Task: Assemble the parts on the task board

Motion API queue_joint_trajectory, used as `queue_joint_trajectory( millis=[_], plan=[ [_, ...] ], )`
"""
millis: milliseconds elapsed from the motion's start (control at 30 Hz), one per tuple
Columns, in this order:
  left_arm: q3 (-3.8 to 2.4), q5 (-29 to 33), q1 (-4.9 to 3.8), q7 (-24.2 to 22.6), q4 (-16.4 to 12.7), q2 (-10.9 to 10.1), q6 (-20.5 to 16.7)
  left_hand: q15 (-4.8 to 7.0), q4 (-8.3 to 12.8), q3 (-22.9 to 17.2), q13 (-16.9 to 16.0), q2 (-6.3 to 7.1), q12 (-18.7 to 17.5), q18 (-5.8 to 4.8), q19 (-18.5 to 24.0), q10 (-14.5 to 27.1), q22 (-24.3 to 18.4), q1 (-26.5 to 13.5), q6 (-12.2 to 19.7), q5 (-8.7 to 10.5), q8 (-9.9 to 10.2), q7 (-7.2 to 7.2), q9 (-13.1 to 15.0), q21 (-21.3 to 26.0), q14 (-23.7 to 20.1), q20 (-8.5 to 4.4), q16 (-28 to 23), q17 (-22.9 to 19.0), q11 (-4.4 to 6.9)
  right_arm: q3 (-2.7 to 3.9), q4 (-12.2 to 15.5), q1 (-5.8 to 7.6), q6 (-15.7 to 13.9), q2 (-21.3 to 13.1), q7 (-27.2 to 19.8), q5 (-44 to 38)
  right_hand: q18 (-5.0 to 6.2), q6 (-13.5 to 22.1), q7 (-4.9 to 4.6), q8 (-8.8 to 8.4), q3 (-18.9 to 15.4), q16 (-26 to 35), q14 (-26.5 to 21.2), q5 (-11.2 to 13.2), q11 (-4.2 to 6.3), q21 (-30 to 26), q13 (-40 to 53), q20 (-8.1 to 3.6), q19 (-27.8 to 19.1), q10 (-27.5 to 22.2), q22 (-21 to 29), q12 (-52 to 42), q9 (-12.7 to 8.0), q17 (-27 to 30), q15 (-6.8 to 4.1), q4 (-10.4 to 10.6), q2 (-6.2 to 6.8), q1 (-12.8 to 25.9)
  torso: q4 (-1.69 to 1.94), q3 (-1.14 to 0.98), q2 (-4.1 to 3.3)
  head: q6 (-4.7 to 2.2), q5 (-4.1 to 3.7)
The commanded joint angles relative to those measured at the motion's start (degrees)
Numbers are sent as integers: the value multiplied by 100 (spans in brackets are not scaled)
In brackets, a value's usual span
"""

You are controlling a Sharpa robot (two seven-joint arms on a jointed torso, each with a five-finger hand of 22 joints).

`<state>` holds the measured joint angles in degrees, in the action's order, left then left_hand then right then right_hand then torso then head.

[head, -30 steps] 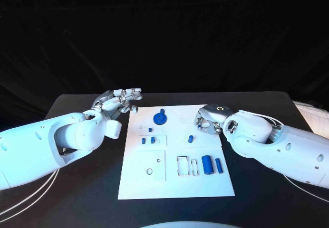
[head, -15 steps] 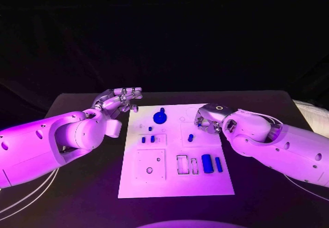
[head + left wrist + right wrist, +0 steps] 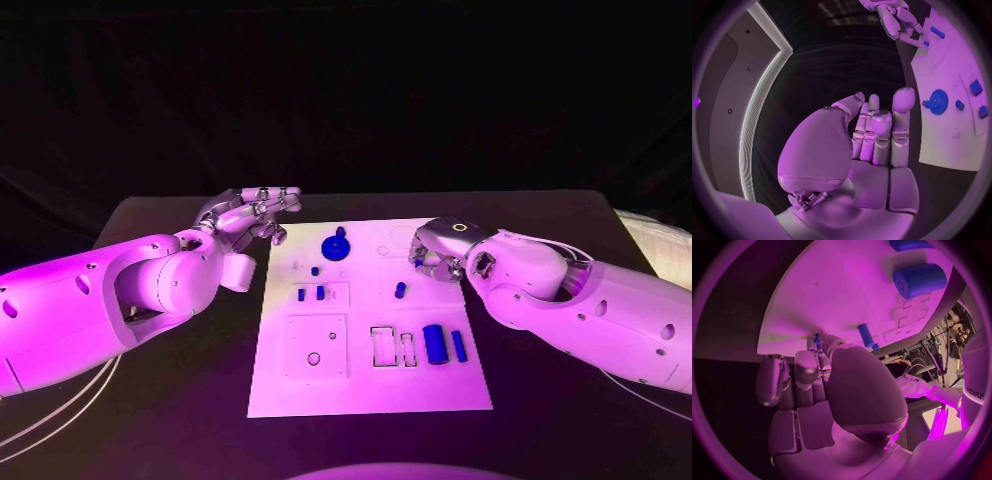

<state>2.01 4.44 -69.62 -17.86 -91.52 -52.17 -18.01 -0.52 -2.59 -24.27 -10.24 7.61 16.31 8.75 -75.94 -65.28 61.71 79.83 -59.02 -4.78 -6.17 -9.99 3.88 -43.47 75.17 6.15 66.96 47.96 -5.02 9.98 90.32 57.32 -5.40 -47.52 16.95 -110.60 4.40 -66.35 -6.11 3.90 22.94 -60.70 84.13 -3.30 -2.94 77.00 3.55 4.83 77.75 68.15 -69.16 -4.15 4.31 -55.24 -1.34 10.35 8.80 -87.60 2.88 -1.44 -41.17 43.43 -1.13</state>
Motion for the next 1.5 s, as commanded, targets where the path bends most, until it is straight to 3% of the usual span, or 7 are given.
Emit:
queue_joint_trajectory(
  millis=[33,300,433,600,667,1100,1500],
  plan=[
    [-4,-92,-3,49,3,17,159,3,25,9,-9,-36,38,-24,38,38,-7,23,41,-20,-28,13,3,23,-43,1,-36,-14,-12,-34,-19,-43,305,-14,112,-104,49,3,-9,-24,34,32,55,33,-21,-39,4,-11,-34,-22,10,16,-6,13,-25,4,18,36,-4,-5,0,0,-3],
    [-4,-137,-2,67,6,32,158,3,29,7,-10,-38,45,-23,43,42,-8,28,42,-21,-30,13,3,27,-47,2,-37,-14,-12,-34,3,-45,310,-11,112,-104,45,-62,1,9,190,51,51,36,-3,-40,15,-22,-24,43,0,-10,9,30,-32,-78,-59,21,-2,-3,-4,5,-14],
    [-4,-150,-2,61,7,39,154,3,33,3,-13,-42,54,-18,56,47,-23,35,43,-22,-34,14,4,54,-60,2,-52,-39,-12,-34,18,-46,299,-4,123,-110,43,-138,-7,34,356,48,55,42,7,-35,25,-26,-14,163,-9,-49,27,25,-29,-251,-124,-81,-2,-2,3,7,-18],
    [-4,-106,-2,84,0,45,204,-8,15,23,-23,-36,95,42,214,89,-229,1,65,-19,-44,2,3,414,-214,11,-249,-342,-23,-34,34,-48,206,0,198,-149,30,-181,-24,40,511,18,64,42,1,2,30,-22,22,263,-64,-70,37,-8,-20,-429,-146,-134,0,1,4,5,-22],
    [-4,-63,-2,102,-13,47,237,-16,-5,47,-28,-27,119,70,302,121,-333,-34,88,-16,-47,-5,1,594,-297,18,-358,-496,-33,-34,36,-48,153,1,273,-128,21,-187,-40,38,532,-16,73,43,-11,25,31,-15,43,285,-99,-71,39,-45,-14,-456,-131,-98,1,5,5,-36,-16],
    [-3,-8,-1,127,-15,62,291,-25,-14,66,-37,-28,166,108,420,177,-473,-45,121,-19,-58,-14,0,834,-399,30,-503,-697,-44,-20,212,-48,-307,-68,463,106,-3,-233,-85,44,547,-148,100,46,-39,109,36,6,119,368,-219,-78,49,-181,0,-487,-80,102,-4,0,6,-74,-21],
    [-3,-52,0,122,-2,83,314,-26,-11,63,-42,-39,186,118,451,188,-510,-34,116,-20,-71,-12,4,897,-418,33,-530,-733,-43,55,467,-43,-576,-219,600,174,-11,-265,-73,51,530,-207,113,46,-28,142,36,5,150,399,-264,-74,57,-237,-5,-471,-61,225,-8,0,6,-76,-37]
  ],
)
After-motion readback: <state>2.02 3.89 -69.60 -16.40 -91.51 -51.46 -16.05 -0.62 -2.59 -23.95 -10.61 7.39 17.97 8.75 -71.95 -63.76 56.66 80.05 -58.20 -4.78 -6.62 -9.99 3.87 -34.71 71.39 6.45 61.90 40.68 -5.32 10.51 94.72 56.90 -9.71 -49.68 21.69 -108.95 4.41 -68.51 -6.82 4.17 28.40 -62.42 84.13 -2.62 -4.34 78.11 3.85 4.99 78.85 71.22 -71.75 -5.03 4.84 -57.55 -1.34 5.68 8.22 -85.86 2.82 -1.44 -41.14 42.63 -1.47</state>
